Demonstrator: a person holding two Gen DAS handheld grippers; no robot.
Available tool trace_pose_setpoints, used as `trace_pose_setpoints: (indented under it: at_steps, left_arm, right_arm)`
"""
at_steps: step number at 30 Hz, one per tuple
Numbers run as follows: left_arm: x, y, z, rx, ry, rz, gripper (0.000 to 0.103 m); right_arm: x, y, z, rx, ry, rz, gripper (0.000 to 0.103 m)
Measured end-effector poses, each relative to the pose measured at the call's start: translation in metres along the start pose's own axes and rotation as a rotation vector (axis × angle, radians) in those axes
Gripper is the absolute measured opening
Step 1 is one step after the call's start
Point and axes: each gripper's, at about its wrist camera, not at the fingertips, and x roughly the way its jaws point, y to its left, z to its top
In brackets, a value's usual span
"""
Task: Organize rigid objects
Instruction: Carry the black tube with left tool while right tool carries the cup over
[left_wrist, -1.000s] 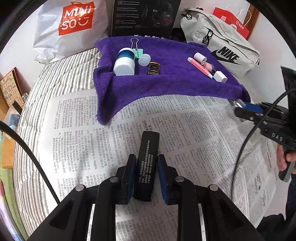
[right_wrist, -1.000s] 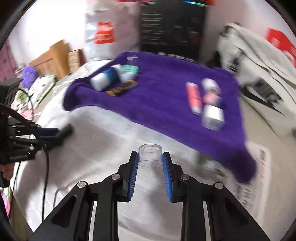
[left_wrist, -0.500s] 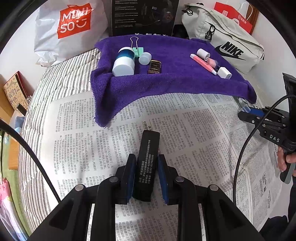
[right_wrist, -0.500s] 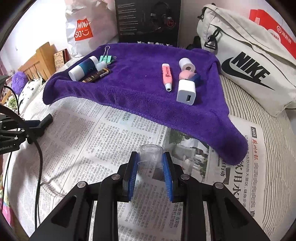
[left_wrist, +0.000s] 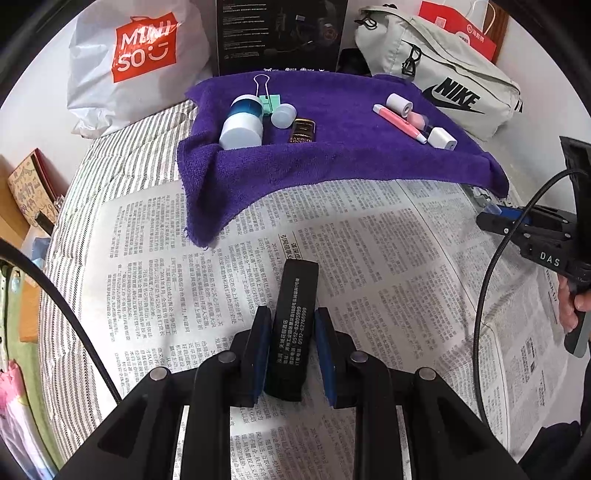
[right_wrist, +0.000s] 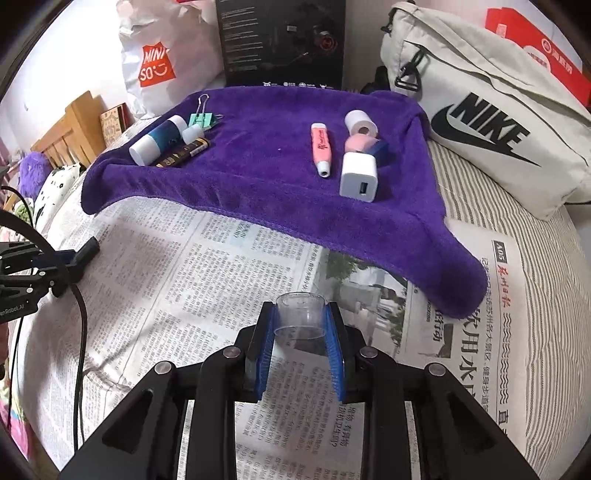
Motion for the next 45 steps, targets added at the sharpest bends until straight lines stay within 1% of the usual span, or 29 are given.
trace_pose_setpoints:
  at_steps: [5,7,11,15,18,20,26,31,35,39,45]
  left_arm:
    - [-0.001,-0.001,0.001,0.001,0.023,0.011,0.022]
    - [-0.001,-0.004,-0.001,0.023,0.024,0.024,0.023]
    - [0.0,-0.002,0.001,0.003,0.031,0.024,0.022]
    - [0.0,0.0,0.004,-0.015,0.042,0.005,0.022]
    - [-0.006,0.001,0.009,-0.026,0.03,-0.023,0.022]
    - [-0.009,-0.001,0.012,-0.023,0.02,-0.021,0.022]
    - [-0.021,-0.009,0.028,-0.004,-0.02,-0.047,0.022]
    - [-0.029,-0.012,0.046,0.007,-0.047,-0.06,0.022]
    - [-0.033,-0.011,0.063,0.015,-0.067,-0.062,0.022]
    - [-0.032,-0.011,0.079,0.028,-0.079,-0.069,0.022]
    - [-0.028,-0.009,0.095,0.026,-0.093,-0.075,0.022]
  right_arm:
    - [-0.003,-0.001,-0.001,0.012,0.006,0.008,0.027]
    - [-0.002,-0.002,-0.002,0.016,0.011,0.01,0.027]
    - [-0.002,-0.002,-0.002,0.011,0.008,0.008,0.027]
    - [-0.007,-0.001,0.002,0.015,0.006,0.035,0.027]
    - [-0.016,-0.003,0.008,0.013,-0.011,0.046,0.027]
    - [-0.022,-0.004,0.013,0.01,-0.023,0.052,0.027]
    - [-0.034,-0.01,0.026,0.006,-0.052,0.055,0.027]
    - [-0.037,-0.015,0.035,0.015,-0.064,0.068,0.027]
    - [-0.037,-0.018,0.044,0.012,-0.071,0.063,0.027]
    - [-0.036,-0.019,0.054,0.008,-0.076,0.06,0.027]
    - [-0.032,-0.016,0.066,-0.005,-0.079,0.053,0.027]
